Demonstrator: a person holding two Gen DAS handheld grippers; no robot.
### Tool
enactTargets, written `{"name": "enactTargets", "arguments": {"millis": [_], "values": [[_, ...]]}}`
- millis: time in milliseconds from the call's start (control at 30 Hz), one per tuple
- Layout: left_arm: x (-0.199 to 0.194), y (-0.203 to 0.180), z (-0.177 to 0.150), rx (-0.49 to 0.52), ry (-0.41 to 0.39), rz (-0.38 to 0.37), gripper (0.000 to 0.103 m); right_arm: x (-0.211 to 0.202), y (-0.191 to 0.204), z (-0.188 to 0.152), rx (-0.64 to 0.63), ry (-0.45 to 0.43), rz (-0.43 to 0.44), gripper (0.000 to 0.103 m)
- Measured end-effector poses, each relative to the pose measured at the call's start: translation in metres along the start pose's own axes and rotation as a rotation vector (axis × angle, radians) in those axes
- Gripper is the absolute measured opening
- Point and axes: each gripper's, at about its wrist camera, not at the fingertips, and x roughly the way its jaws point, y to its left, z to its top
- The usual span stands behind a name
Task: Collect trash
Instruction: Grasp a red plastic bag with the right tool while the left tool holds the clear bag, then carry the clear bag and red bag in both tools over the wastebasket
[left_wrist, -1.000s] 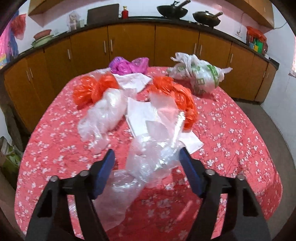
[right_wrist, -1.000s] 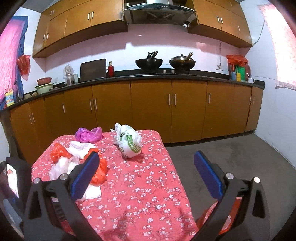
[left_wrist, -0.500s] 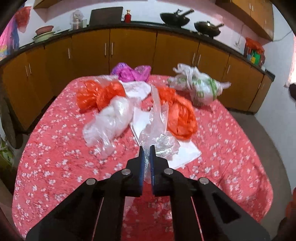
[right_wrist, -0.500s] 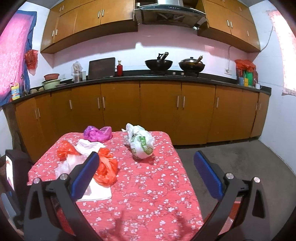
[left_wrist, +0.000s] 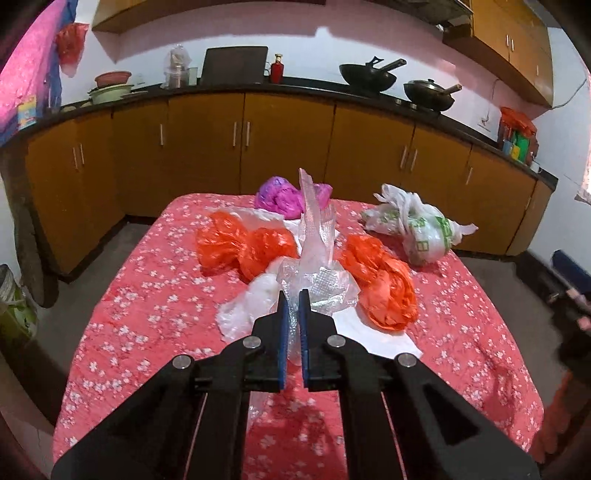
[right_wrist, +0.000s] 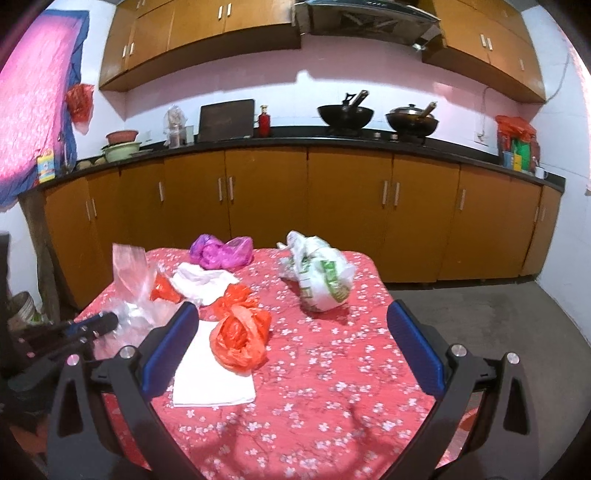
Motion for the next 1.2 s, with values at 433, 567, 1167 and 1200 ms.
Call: {"name": "enactTargets", "arguments": {"millis": [433, 567, 1167, 1200], "values": [[-0.005, 0.039, 0.014, -0.041, -0.036, 0.051, 0.005, 0.124, 0.032, -0.011, 0.024, 0.284, 0.071, 0.076], [-0.006, 0.044, 0.015, -0.041, -0.038, 0.06, 0.005, 0.146, 0.037, -0.019, 0.004, 0.347, 0.069, 0.061], [-0.013, -0.01, 0.02, 0.008, -0.062, -0.015, 0.005, 0.044, -0.031, 0.001, 0.094, 0.028, 0.123, 0.014], [-0.013, -0.014, 0.02, 0.013, -0.062, -0.019, 0.005, 0.038, -0.038, 0.002, 0.101, 0.013, 0.113, 0.014]]}}
